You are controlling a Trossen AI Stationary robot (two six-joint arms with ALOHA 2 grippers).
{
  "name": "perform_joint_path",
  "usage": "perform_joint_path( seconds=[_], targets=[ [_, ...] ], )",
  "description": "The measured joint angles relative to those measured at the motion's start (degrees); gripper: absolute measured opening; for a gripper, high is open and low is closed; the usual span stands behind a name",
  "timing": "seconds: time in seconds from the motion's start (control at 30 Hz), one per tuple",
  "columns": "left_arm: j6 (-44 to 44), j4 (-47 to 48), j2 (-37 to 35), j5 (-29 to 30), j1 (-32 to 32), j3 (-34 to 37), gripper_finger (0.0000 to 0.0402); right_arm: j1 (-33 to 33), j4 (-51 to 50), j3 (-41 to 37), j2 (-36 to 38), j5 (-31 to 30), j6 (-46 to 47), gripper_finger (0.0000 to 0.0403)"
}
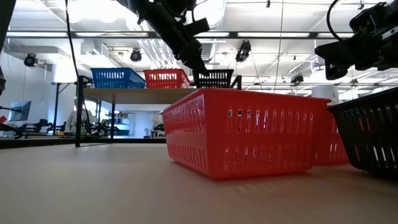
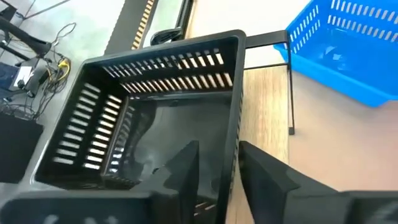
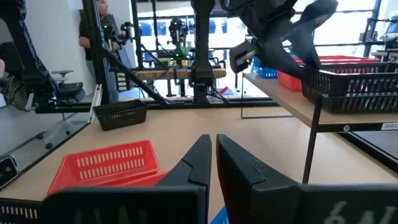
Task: Stack baskets on shelf by color
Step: Put the middle black bin on the shelf, then stack the top blue bin on the blue bin on the shelf
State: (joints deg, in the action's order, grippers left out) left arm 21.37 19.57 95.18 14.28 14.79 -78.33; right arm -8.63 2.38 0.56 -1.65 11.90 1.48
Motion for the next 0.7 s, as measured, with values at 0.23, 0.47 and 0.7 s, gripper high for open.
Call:
perform_joint_path(
  seconds=[0.23, 0.47, 0.7],
  targets=[
    [-0.29, -1.07, -2.52, 3.41, -0.16, -0.04, 0.0127, -0.02, 0.0, 0.0, 0.0, 0.02, 0.0, 0.0018],
    [-6.04, -1.1, -8.6, 3.67, -3.97, -0.06, 0.0127, -0.02, 0.02, 0.0, 0.0, 0.0, 0.0, 0.0018],
    [-10.99, -1.33, -13.72, 3.63, -12.42, 2.65, 0.0128, 0.0, 0.02, 0.0, 0.0, 0.0, 0.0, 0.0018]
  ],
)
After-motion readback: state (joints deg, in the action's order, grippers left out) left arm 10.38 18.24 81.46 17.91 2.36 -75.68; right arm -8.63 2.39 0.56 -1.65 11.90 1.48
